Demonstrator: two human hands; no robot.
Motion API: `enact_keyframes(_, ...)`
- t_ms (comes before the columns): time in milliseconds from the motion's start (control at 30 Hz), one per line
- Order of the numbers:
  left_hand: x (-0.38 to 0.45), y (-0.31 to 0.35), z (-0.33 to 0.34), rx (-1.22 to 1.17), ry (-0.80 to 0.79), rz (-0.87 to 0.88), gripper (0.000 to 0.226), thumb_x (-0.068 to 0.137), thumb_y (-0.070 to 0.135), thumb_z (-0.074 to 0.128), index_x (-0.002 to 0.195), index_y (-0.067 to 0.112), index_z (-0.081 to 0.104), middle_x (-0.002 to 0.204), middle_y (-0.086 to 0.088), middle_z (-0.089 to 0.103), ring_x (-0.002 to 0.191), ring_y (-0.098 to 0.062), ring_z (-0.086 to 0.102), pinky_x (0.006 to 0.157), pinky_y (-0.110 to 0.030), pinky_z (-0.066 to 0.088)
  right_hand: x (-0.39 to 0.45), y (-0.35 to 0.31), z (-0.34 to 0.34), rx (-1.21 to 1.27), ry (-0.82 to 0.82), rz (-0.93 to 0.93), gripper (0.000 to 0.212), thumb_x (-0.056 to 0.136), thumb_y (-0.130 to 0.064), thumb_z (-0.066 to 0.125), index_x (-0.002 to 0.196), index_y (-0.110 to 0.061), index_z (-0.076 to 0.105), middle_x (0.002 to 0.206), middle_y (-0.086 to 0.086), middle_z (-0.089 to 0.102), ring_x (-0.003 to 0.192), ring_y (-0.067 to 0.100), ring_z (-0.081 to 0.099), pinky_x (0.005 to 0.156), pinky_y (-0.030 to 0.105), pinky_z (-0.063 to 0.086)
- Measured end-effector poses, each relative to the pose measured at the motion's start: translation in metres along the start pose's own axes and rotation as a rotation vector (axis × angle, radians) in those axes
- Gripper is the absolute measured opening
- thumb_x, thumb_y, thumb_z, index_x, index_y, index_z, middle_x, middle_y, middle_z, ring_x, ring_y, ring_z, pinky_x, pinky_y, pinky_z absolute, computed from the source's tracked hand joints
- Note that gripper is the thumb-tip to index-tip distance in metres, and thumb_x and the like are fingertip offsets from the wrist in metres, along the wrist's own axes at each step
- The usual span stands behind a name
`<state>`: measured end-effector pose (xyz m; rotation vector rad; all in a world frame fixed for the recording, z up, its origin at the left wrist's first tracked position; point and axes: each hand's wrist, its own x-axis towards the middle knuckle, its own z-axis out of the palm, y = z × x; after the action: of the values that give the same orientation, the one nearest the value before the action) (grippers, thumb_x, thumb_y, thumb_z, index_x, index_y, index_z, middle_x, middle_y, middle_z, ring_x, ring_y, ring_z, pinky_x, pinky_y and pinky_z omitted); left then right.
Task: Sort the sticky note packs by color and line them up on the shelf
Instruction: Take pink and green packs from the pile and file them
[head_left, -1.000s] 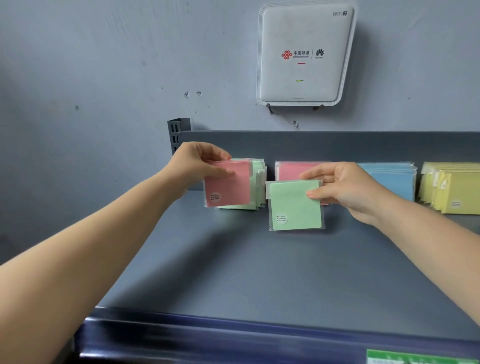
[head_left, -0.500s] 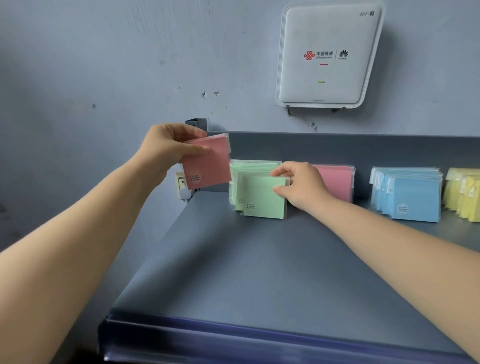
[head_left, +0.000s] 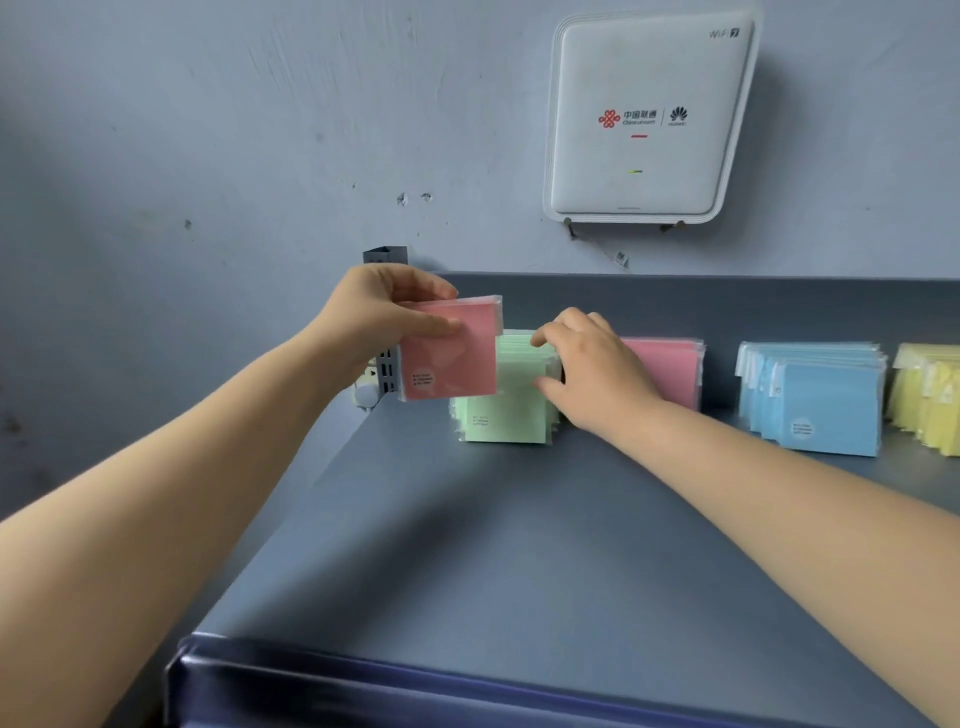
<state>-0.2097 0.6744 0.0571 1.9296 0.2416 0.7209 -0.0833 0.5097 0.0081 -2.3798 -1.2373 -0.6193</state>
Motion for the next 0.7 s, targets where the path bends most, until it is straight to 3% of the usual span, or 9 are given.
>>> enact_keyframes(167, 0.003, 0.01, 0.049, 0.114, -0.111, 0.053, 0.024, 0.068, 0.001, 0.079, 0.075, 0.02, 0.066, 0.077, 0.006, 0.068, 0.06, 0.001, 0.062, 0.058, -0.01, 0.05, -0.023, 0.037, -0.037, -0.021, -0.031, 0.054, 0.014, 0.083, -0.012, 0.057, 0.093, -0.018, 0.064, 0.091, -0.006, 0.048, 0.099, 0.019, 0.049, 0.075, 0.03, 0.042)
enact_keyframes(267, 0.006, 0.014, 0.084, 0.229, -0.164, 0.122, 0.02, 0.068, 0.007, 0.081, 0.075, 0.02, 0.068, 0.075, 0.009, 0.067, 0.063, -0.004, 0.061, 0.054, -0.007, 0.045, -0.043, 0.063, -0.054, -0.056, -0.095, 0.123, 0.014, 0.083, -0.01, 0.055, 0.083, -0.021, 0.063, 0.088, -0.006, 0.049, 0.094, 0.018, 0.051, 0.077, 0.032, 0.046)
enact_keyframes(467, 0.017, 0.015, 0.141, 0.489, -0.243, 0.312, 0.025, 0.07, 0.009, 0.079, 0.093, 0.01, 0.071, 0.085, 0.003, 0.067, 0.075, -0.011, 0.06, 0.062, -0.003, 0.042, -0.072, 0.093, -0.075, -0.071, -0.194, 0.239, 0.02, 0.081, -0.007, 0.057, 0.077, -0.027, 0.059, 0.079, -0.013, 0.046, 0.088, 0.014, 0.049, 0.074, 0.03, 0.046)
enact_keyframes(700, 0.032, 0.0, 0.173, 0.722, -0.232, 0.441, 0.029, 0.079, 0.014, 0.07, 0.108, 0.01, 0.065, 0.108, -0.004, 0.065, 0.102, -0.022, 0.058, 0.085, -0.025, 0.043, -0.099, 0.104, -0.09, -0.067, -0.195, 0.25, 0.018, 0.084, -0.014, 0.057, 0.076, -0.03, 0.055, 0.087, -0.011, 0.049, 0.088, 0.009, 0.043, 0.082, 0.03, 0.046)
